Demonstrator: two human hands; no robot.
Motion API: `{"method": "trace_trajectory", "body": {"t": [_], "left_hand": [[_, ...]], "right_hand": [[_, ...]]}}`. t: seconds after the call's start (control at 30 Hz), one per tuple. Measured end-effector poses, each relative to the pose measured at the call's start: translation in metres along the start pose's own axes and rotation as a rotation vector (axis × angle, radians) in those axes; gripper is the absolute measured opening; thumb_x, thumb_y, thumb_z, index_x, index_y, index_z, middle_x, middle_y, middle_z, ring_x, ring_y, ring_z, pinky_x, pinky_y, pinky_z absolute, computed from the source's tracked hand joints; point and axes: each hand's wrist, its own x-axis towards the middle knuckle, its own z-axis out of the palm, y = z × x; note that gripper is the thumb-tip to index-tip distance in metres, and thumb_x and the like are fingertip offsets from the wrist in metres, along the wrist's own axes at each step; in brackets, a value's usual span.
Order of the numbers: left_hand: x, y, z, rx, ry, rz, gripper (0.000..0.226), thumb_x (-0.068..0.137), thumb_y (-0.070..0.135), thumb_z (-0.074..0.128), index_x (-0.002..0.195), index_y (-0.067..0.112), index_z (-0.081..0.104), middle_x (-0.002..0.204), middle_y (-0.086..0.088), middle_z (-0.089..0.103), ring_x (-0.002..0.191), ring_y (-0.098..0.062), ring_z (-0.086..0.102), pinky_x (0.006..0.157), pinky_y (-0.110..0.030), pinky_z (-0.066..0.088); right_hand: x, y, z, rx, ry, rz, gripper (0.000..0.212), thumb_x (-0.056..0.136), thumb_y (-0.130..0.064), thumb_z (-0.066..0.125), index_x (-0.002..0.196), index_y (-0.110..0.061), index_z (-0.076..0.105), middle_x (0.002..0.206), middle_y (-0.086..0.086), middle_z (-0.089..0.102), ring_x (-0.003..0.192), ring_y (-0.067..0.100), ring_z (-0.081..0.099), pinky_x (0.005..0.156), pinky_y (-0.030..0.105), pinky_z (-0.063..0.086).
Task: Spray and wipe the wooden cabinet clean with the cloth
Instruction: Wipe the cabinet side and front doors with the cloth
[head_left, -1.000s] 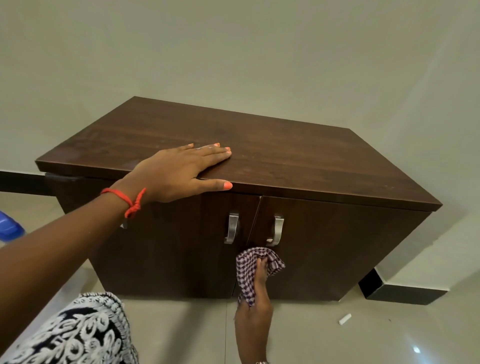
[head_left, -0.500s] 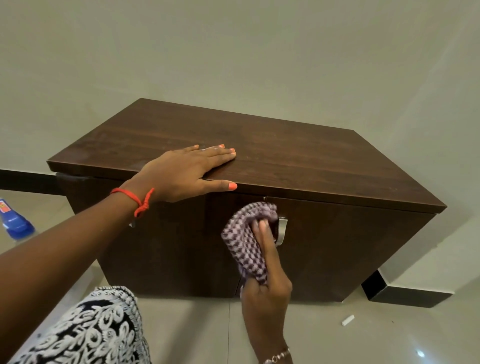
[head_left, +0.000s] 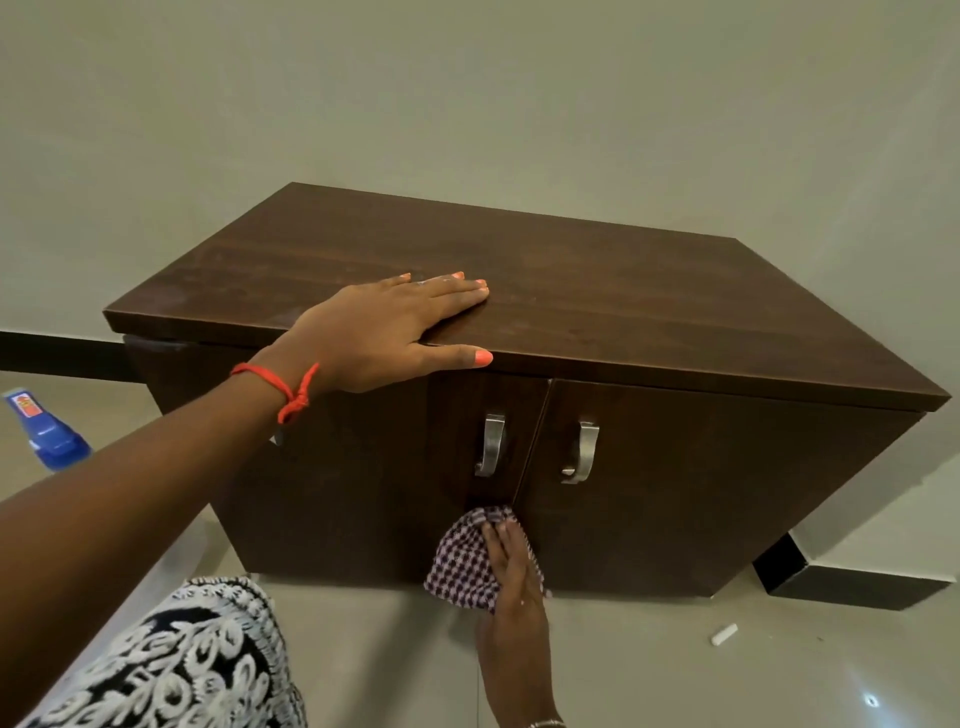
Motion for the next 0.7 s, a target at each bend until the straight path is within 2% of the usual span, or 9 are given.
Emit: {"method": "trace_trajectory", "body": {"t": [0.07,0.13,0.2,0.23,0.33,0.43,0.5,0.57,0.7], "left_hand": [[-0.002,0.003,-0.002,-0.014,-0.017,-0.013,0.079,0.077,0.077,0.024,0.144,0.039,0.009,0.144,0.025,0.001,0.13,0.006,0.001,0.108,-0.026,0.009],[-0.003,0.005,-0.004,-0.017,-0.024,-0.019,0.075,0.078,0.071,0.025,0.144,0.039,0.009,0.149,0.021,0.005,0.127,0.006,0.001,0.109,-0.028,0.009],[-0.003,0.007,-0.006,-0.026,-0.037,-0.035,0.075,0.076,0.068,0.024,0.144,0.039,0.009,0.15,0.021,0.006,0.118,0.01,0.0,0.109,-0.028,0.009],[-0.003,0.008,-0.006,-0.03,-0.04,-0.037,0.076,0.075,0.067,0.024,0.144,0.039,0.009,0.15,0.021,0.006,0.115,0.011,0.0,0.109,-0.028,0.009],[-0.003,0.008,-0.006,-0.03,-0.039,-0.031,0.078,0.074,0.069,0.023,0.144,0.039,0.009,0.15,0.021,0.005,0.115,0.012,-0.003,0.11,-0.027,0.009],[-0.002,0.005,-0.004,-0.02,-0.024,-0.004,0.08,0.076,0.076,0.025,0.145,0.038,0.009,0.151,0.02,0.005,0.117,0.013,-0.002,0.109,-0.024,0.007],[-0.002,0.006,-0.005,-0.017,-0.033,-0.008,0.079,0.077,0.074,0.024,0.145,0.037,0.009,0.147,0.024,0.001,0.117,0.012,-0.002,0.109,-0.025,0.007],[-0.002,0.005,-0.005,-0.02,-0.043,-0.021,0.078,0.077,0.071,0.023,0.145,0.037,0.008,0.142,0.026,-0.001,0.119,0.011,-0.002,0.11,-0.027,0.008],[0.001,0.002,-0.001,-0.005,-0.015,-0.001,0.079,0.076,0.074,0.021,0.144,0.038,0.008,0.152,0.016,0.007,0.127,0.007,0.003,0.11,-0.027,0.007]], "right_hand": [[-0.005,-0.001,0.005,0.039,-0.067,0.088,0.09,0.076,-0.025,0.049,0.128,-0.068,-0.01,0.139,0.008,0.046,0.121,0.03,0.051,0.087,0.052,0.051],[-0.006,-0.013,-0.001,0.154,-0.187,0.197,0.085,0.083,-0.01,0.043,0.123,-0.072,0.001,0.14,-0.006,0.042,0.128,0.018,0.044,0.1,0.034,0.046],[-0.004,-0.022,-0.011,0.375,-0.157,0.326,0.075,0.085,0.011,0.044,0.125,-0.051,0.027,0.131,-0.012,0.049,0.121,0.01,0.05,0.091,0.012,0.045],[-0.001,-0.028,-0.018,0.506,-0.106,0.412,0.066,0.084,0.015,0.045,0.121,-0.039,0.039,0.125,-0.01,0.055,0.115,0.01,0.054,0.085,0.01,0.047],[0.008,-0.046,-0.045,0.755,0.046,0.69,0.04,0.083,0.013,0.048,0.099,-0.021,0.062,0.098,-0.004,0.066,0.091,0.016,0.063,0.066,0.023,0.056],[0.013,-0.064,-0.074,0.805,0.169,0.796,0.036,0.083,0.008,0.052,0.108,-0.018,0.062,0.09,-0.006,0.061,0.082,0.016,0.057,0.074,0.037,0.051],[0.013,-0.081,-0.088,0.785,0.303,0.736,0.04,0.083,0.002,0.057,0.118,-0.017,0.059,0.093,-0.01,0.06,0.082,0.009,0.053,0.077,0.033,0.048],[0.014,-0.097,-0.093,0.71,0.382,0.538,0.044,0.084,0.0,0.057,0.117,-0.029,0.055,0.094,-0.025,0.055,0.085,-0.005,0.053,0.078,0.022,0.047],[0.03,-0.103,-0.086,0.649,0.279,0.219,0.06,0.084,0.007,0.053,0.122,-0.039,0.047,0.113,-0.035,0.054,0.109,-0.009,0.053,0.086,0.019,0.05]]}}
